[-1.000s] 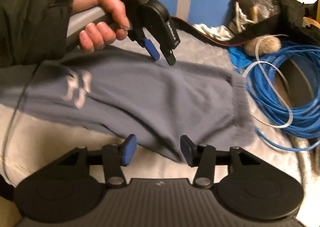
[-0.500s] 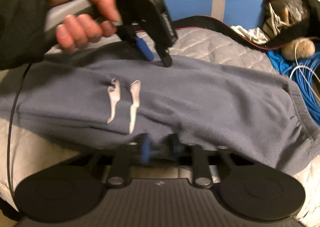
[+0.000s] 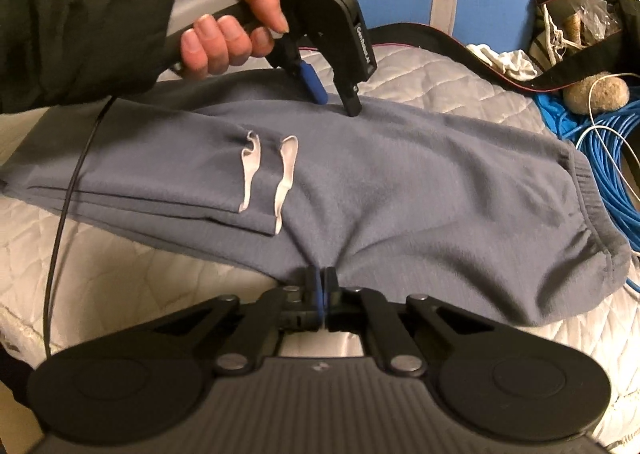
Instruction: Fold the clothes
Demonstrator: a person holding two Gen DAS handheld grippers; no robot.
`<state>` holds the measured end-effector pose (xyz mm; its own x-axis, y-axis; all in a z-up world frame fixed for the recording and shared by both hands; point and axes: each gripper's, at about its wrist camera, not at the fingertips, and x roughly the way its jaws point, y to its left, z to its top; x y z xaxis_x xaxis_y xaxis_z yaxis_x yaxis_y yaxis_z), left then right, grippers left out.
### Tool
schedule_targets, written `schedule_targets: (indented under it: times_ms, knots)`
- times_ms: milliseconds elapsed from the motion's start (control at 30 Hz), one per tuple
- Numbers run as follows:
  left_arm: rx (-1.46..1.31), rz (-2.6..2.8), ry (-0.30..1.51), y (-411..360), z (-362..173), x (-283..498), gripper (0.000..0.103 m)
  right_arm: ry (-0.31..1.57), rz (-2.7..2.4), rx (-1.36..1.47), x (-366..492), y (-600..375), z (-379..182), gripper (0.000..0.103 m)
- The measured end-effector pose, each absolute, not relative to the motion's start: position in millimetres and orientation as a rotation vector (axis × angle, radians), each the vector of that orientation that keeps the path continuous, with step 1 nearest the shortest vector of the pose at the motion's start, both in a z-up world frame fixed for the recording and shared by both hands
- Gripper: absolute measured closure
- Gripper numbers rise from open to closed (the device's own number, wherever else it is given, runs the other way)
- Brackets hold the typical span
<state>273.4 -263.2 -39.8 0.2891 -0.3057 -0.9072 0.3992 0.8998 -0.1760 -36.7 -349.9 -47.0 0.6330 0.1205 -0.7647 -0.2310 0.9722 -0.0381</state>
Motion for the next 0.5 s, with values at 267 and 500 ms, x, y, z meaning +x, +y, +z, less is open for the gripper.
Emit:
schedule_targets:
  times_ms: [267,500]
  knots:
    - [0.116,-0.467,1.158,-267,-40,267,0.066,0.865,0.19,-0.116,-38,-351,-47,0.102]
    - [0.12,-0.436,1.099,-260,-14,247,0.063,0.863,0.143,-0.052,-44,-358,-38,0.029]
